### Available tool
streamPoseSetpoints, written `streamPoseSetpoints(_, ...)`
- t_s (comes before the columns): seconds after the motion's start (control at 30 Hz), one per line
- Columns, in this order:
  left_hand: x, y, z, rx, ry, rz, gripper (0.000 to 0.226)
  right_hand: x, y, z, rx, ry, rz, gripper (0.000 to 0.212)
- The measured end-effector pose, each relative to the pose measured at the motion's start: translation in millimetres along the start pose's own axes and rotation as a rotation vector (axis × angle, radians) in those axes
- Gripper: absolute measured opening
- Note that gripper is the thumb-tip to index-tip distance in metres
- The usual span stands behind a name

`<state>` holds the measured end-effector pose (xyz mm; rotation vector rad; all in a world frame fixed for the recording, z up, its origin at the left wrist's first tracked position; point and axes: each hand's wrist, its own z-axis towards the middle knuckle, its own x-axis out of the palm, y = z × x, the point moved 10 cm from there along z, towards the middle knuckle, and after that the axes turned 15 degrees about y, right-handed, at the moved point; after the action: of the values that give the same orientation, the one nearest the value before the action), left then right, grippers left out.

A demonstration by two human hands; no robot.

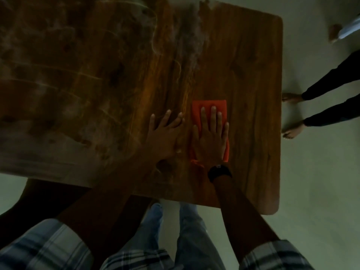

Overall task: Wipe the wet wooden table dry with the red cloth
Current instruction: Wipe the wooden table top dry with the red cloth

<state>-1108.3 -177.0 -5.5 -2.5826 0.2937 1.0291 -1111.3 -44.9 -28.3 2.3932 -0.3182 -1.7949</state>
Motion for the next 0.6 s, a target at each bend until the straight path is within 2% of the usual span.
streamPoseSetpoints(0.17,-3.0,-5.4,-0.8,0.011,0.009,-0.012,0.082,21.3,10.9,-97.2,-0.043,-0.016,-0.03,0.068)
streamPoseSetpoints(0.3,-1.4,-2.9,2.5,-0.003,0.015,-0.016,0.082,32.5,11.6,-138.9,-0.096,-0.003,-0.025,0.058)
streamPoseSetpoints(0.6,2.0,-2.9,2.7,-0.001,0.016,0.037,0.088,5.1,0.1,-28.6,0.037,-0.055,0.01,0.063)
